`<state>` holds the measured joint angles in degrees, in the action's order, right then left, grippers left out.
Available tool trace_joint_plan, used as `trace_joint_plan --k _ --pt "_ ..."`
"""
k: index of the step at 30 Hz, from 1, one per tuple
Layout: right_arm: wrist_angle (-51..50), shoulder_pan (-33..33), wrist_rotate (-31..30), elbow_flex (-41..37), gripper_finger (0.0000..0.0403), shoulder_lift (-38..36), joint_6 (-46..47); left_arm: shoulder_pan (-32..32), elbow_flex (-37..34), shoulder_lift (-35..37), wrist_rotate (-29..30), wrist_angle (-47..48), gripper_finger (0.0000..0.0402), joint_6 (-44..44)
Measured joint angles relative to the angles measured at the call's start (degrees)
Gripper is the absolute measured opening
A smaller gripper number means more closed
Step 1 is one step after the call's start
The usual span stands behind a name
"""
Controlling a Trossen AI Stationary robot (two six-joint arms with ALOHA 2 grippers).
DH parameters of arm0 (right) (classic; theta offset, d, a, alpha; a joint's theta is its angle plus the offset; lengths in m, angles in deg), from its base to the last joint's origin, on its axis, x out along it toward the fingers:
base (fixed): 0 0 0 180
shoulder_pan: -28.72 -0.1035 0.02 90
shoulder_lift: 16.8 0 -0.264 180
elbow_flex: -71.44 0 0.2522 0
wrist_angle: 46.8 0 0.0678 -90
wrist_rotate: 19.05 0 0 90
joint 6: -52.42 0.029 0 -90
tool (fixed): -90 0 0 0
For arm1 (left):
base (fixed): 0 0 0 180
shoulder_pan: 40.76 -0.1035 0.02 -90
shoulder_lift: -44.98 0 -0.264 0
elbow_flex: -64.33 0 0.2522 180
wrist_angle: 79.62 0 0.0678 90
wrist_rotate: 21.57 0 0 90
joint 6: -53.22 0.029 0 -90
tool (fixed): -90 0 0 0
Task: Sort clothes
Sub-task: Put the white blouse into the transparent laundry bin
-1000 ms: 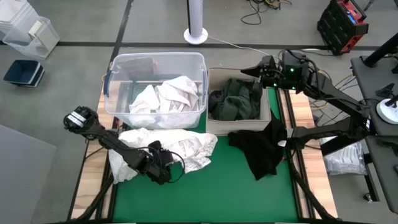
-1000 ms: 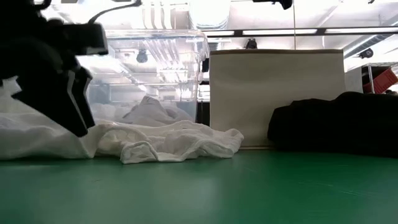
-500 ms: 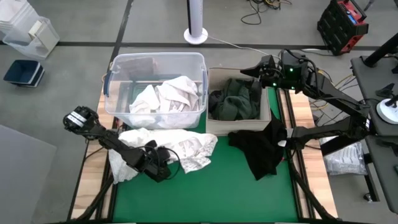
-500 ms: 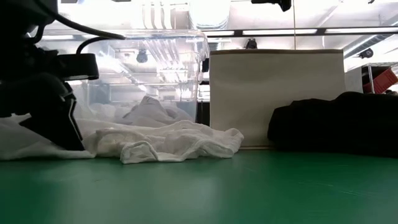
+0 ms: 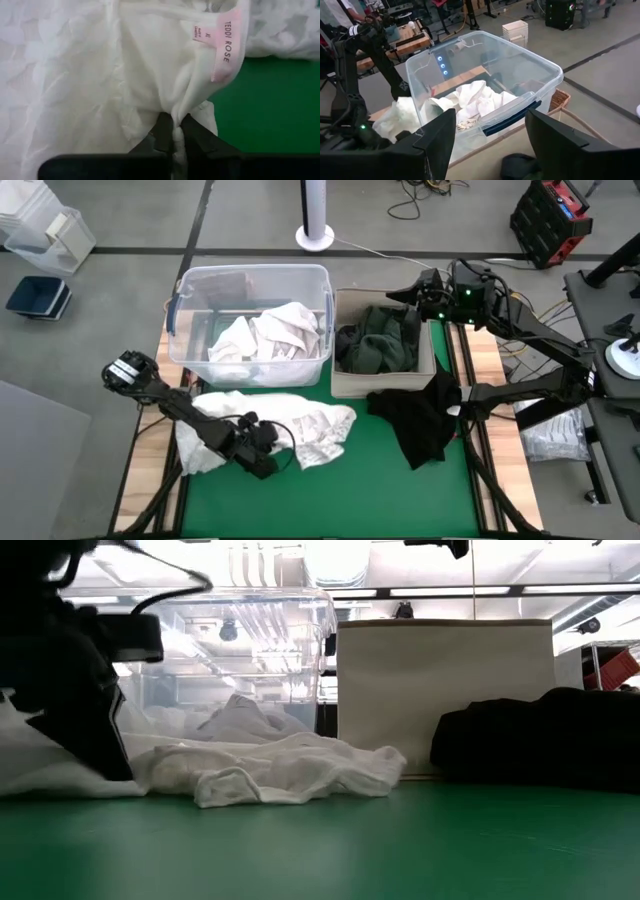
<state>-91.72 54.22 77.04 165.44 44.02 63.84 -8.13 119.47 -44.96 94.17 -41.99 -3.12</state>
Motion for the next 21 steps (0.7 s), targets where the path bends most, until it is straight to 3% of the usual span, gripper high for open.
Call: trace_joint_plan --k 11,21 --pt "0.0 -0.8 0.0 -0.2 0.0223 0.1 -2.4 0.6 10.3 0.0 -1.2 1.4 0.0001 5.4" --pt "0.2 -2.3 0.0 -0.2 0.0217 0.1 -5.1 0.6 22.6 0.0 0.4 14.9 0.0000 6.6"
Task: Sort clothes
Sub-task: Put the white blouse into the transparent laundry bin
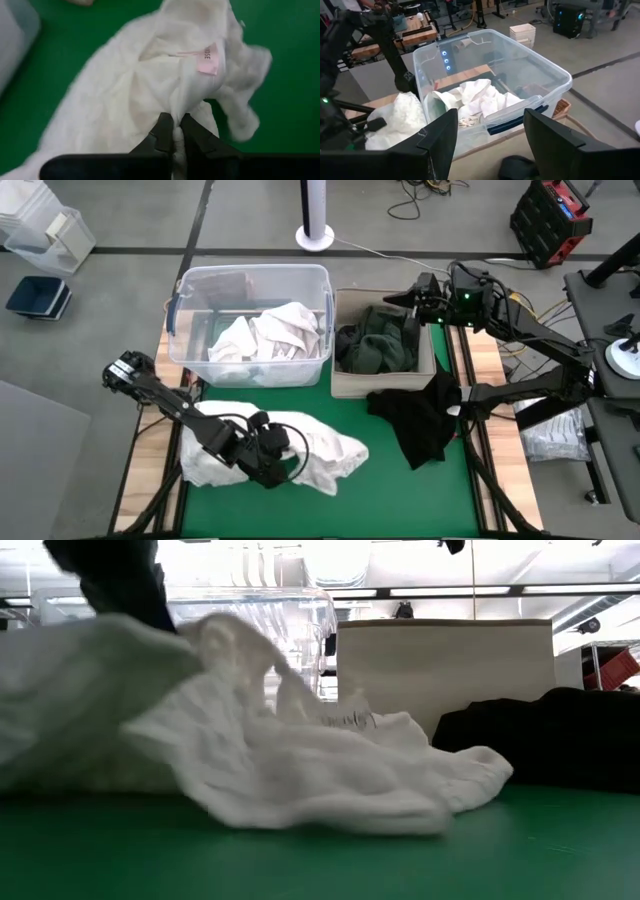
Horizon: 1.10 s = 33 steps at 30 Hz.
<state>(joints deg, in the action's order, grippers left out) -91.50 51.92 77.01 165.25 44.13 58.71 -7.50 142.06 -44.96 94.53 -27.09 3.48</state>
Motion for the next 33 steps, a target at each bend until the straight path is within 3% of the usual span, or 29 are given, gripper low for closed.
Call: trace_joint_plan --k 14,30,33 --pt "5.0 0.0 0.0 0.0 0.0200 0.0 -1.4 0.1 14.8 0.0 3.0 19.8 0.0000 1.5" --pt "7.5 -0.9 0.5 0.0 0.0192 -0.1 -2.6 0.1 28.9 0.0 6.3 27.3 0.0000 8.3" --pt "9.5 -1.0 3.1 0.0 0.0192 -0.1 -2.8 0.1 31.2 0.0 6.5 27.4 0.0000 10.0"
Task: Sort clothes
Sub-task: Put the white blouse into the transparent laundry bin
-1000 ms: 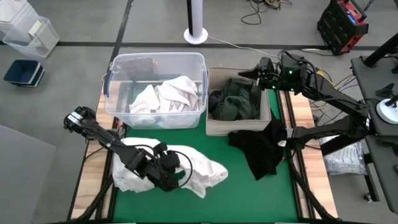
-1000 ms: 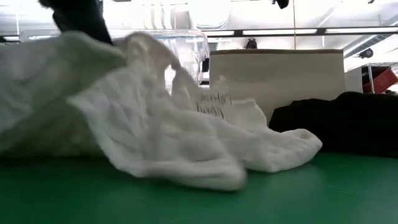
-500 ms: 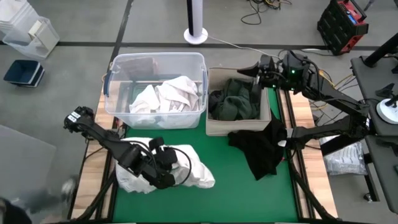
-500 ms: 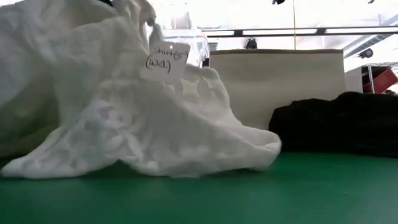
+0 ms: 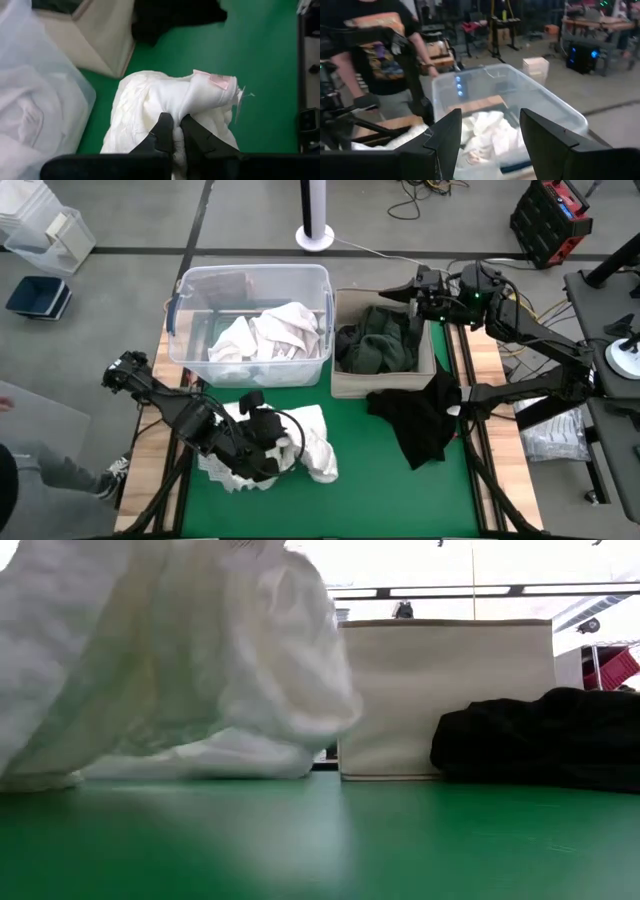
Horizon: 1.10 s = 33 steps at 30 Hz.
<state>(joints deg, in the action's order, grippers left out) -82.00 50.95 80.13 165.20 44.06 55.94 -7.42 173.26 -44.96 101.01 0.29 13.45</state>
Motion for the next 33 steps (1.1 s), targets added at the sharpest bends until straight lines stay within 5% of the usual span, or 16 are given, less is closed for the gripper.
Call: trace_joint_plan --k 25,33 --pt "1.2 -9.1 1.3 -0.3 0.0183 0.2 -2.3 0.3 10.7 0.0 5.9 1.1 0.0000 7.4" --pt "1.0 -9.6 1.2 -0.3 0.0194 0.2 -1.7 0.3 18.2 0.0 6.9 13.7 0.0000 7.3"
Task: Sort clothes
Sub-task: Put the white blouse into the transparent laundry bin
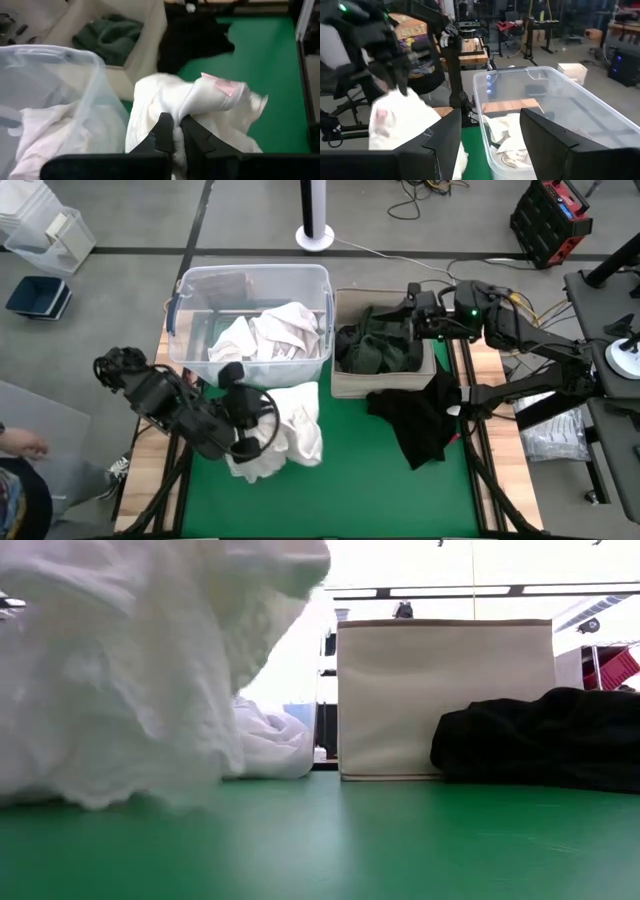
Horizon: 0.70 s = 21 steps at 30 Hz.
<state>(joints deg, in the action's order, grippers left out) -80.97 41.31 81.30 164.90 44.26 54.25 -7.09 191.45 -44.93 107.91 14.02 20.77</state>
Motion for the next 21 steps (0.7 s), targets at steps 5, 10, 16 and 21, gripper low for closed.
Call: trace_joint_plan --k 5,10,16,21 --pt "-4.3 0.0 -3.0 -0.1 0.0194 -0.2 -2.1 0.0 5.2 0.0 1.7 -0.8 0.0000 0.7" --pt "-4.4 0.0 -1.1 -0.1 0.0189 -0.9 -5.9 0.0 7.0 0.0 2.0 -1.5 0.0000 2.7" --pt "-4.2 0.1 -1.3 -0.1 0.0189 -2.9 -8.8 0.0 6.4 0.0 2.0 -1.5 0.0000 2.9" --pt "-0.7 -1.9 -1.1 -0.2 0.0191 -1.6 -5.5 -0.3 5.3 0.0 2.0 -3.4 0.0000 3.6"
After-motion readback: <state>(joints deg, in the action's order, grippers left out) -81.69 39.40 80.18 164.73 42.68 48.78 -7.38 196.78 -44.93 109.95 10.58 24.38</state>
